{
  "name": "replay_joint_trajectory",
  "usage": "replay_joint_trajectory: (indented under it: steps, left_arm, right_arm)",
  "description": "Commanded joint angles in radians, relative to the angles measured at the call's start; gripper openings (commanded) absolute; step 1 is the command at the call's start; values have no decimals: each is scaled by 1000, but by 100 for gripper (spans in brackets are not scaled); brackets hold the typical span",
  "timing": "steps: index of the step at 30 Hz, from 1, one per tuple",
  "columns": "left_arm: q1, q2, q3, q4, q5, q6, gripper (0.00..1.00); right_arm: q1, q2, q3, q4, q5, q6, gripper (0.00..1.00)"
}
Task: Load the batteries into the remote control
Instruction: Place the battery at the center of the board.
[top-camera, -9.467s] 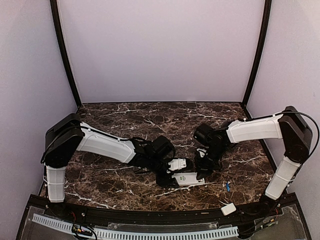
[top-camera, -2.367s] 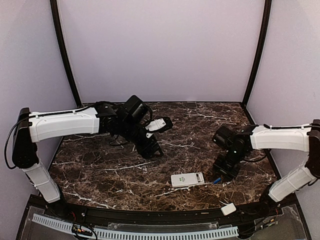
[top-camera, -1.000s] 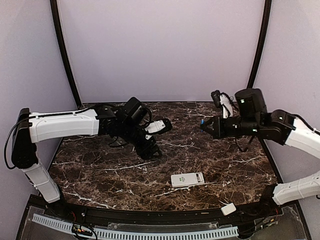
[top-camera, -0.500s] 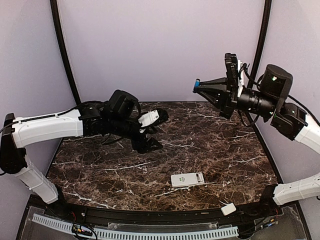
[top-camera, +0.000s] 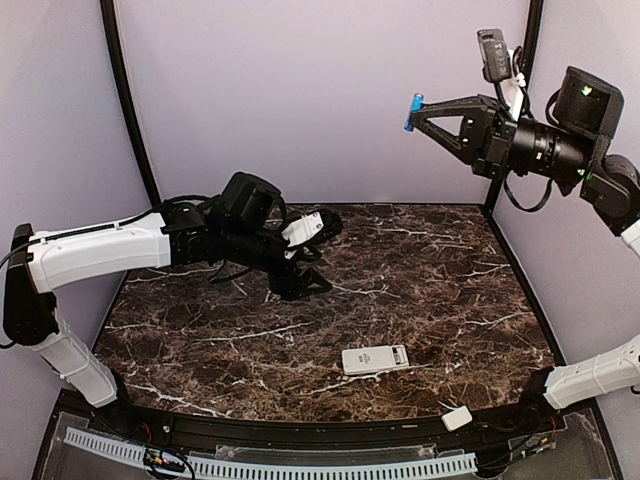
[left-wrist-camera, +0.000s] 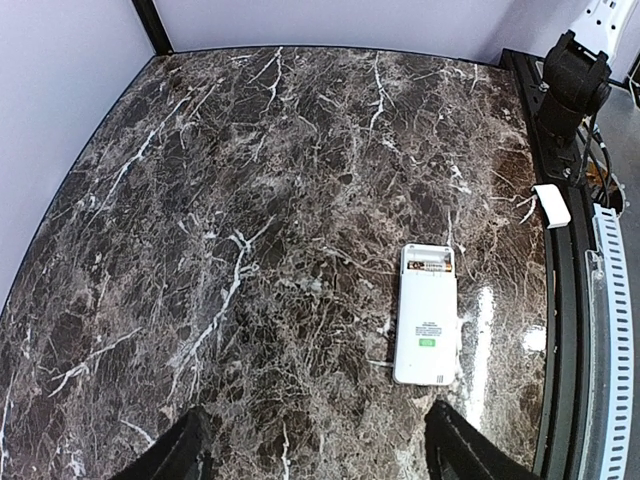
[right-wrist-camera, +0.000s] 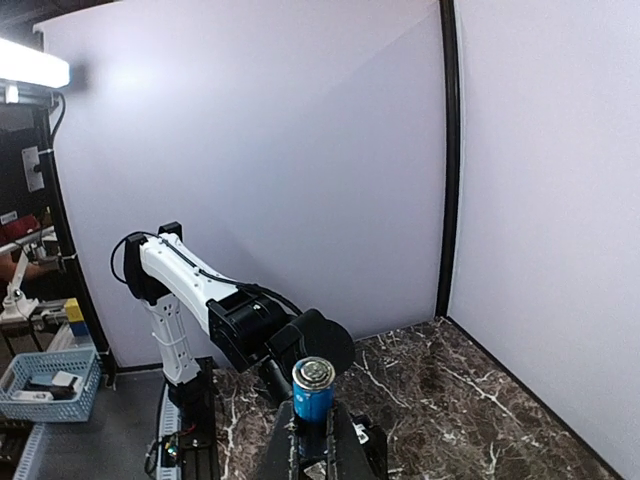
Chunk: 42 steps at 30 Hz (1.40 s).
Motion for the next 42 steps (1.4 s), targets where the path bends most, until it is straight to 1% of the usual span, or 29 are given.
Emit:
replay_joint_trajectory:
  steps: [1, 8, 15, 20, 26, 31, 37, 42]
  left_arm:
    - [-3, 7, 21, -34, 20, 13, 72]
    - [-2, 8, 18, -51, 20, 20, 72]
    - [-3, 21, 13, -80, 18, 48, 72]
    - [-2, 30, 1, -92, 4, 65, 72]
    - [-4, 30, -7, -91, 4, 72, 72]
    - [-5, 29, -13, -89, 3, 75, 72]
    - [-4, 29, 0, -85, 19, 69, 72]
    - [-5, 17, -6, -45, 38, 63, 72]
  right_arm:
    - [-22, 33, 74, -167, -33, 131, 0]
    - [-44, 54, 143, -272, -37, 147, 0]
    - [-52, 59, 167, -307, -46, 144, 0]
    - [-52, 66, 179, -316, -74, 132, 0]
    - [-52, 48, 150, -268, -166, 86, 0]
    - [-50, 41, 137, -250, -279, 46, 0]
    - [-52, 44, 155, -271, -286, -15, 0]
    - [-52, 44, 157, -282, -314, -69, 0]
